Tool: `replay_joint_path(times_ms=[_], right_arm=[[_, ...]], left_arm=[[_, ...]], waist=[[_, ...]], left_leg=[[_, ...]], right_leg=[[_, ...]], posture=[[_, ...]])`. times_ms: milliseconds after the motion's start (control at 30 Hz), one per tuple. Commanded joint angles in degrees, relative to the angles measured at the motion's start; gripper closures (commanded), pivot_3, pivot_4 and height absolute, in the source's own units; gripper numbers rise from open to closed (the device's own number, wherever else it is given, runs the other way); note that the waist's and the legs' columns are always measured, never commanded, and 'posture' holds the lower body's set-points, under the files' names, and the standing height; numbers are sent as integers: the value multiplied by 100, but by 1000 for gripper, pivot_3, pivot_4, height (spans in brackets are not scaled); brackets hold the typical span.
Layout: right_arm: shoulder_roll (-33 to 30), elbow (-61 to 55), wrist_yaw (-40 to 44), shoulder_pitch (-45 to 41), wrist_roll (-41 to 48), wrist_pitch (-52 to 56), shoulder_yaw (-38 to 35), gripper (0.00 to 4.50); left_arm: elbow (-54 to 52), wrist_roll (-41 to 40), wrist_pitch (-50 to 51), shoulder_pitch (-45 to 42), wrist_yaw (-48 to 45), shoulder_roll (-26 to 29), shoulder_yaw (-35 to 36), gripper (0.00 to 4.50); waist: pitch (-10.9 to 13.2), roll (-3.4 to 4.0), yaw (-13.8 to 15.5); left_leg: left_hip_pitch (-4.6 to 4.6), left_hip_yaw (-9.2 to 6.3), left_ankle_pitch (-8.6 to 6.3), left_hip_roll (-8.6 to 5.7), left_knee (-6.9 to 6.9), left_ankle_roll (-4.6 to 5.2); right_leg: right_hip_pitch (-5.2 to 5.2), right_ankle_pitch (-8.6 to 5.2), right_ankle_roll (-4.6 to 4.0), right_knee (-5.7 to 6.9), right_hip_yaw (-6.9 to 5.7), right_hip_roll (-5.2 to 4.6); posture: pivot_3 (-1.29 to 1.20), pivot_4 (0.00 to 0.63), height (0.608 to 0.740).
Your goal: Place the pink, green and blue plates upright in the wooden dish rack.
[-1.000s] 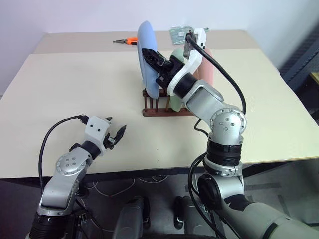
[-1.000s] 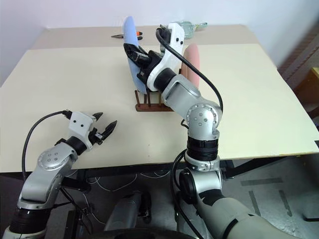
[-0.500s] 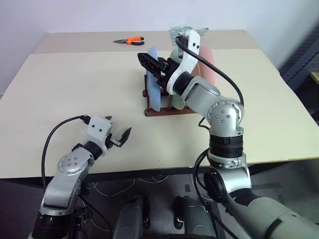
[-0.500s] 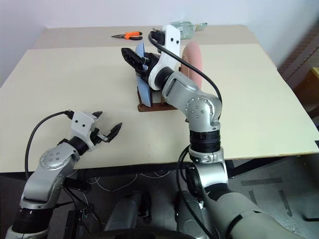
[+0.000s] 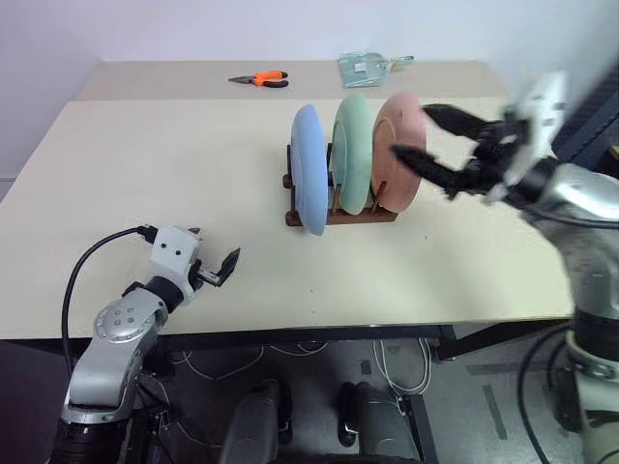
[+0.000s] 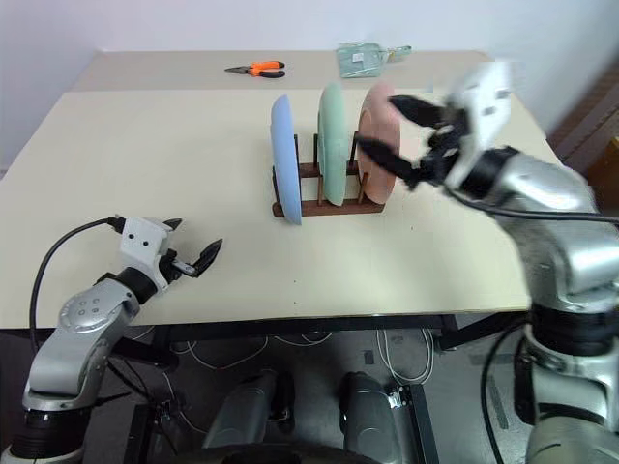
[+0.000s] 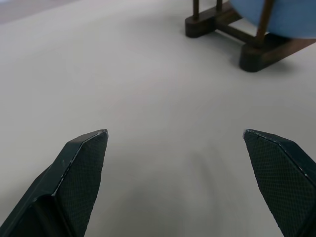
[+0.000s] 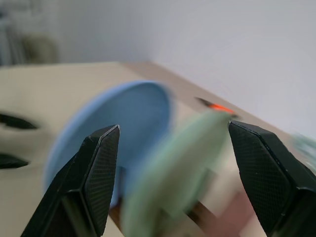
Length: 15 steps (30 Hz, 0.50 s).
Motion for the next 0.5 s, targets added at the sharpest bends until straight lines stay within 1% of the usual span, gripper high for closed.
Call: replay_joint_path(times_ms=[33, 67, 200, 300, 367, 433, 500], right_arm=[[128, -419, -70, 90, 210, 8, 4, 957], [153, -475, -141, 117, 171, 49, 83, 957], [-61, -963, -22, 355, -113, 261, 798, 957], [83, -1421, -48, 310, -82, 524, 1486, 957], [159, -1366, -201, 174, -490, 566, 1974, 957], [313, -1233, -324, -24, -777, 545, 2287, 957], [506, -1067, -391, -269, -943, 541, 2459, 957]], left_arm=[[78, 41, -200, -213, -104, -93, -243, 0], [122, 38, -200, -291, -98, -156, -295, 0], [168, 61, -196, -502, -77, -397, -566, 0], [222, -7, -147, -640, -174, -555, -780, 0], [-6, -218, 159, -656, -587, -495, -1174, 0], [-309, -390, 427, -647, -964, -412, -1575, 0], [-341, -395, 551, -784, -1006, -479, -1790, 0]], waist=[[0, 2, -10], [1, 4, -9], [0, 2, 48], [1, 2, 53], [1, 1, 52], [1, 1, 48], [1, 1, 46]], left_leg=[[0, 0, -1, 1, 0, 2], [0, 0, 0, 2, 0, 0], [-2, 3, 3, 0, 3, -3], [-3, 3, 3, -2, 4, -2], [-4, 1, 3, -1, 5, -2], [-4, 1, 2, -2, 7, -2], [-4, 2, 3, -3, 8, -2]], right_leg=[[-1, 0, -1, 1, 0, 2], [-1, 1, -1, 2, 0, 1], [-1, 1, 0, 1, 2, 0], [-1, 1, 0, 0, 2, -2], [-1, 1, 0, 0, 1, -1], [-1, 1, 0, 0, 2, -1], [-1, 1, 0, 1, 2, 0]], posture=[[0, 150, 740], [0, 150, 740], [0, 150, 740], [0, 150, 740], [0, 150, 740], [0, 150, 740], [0, 150, 740]])
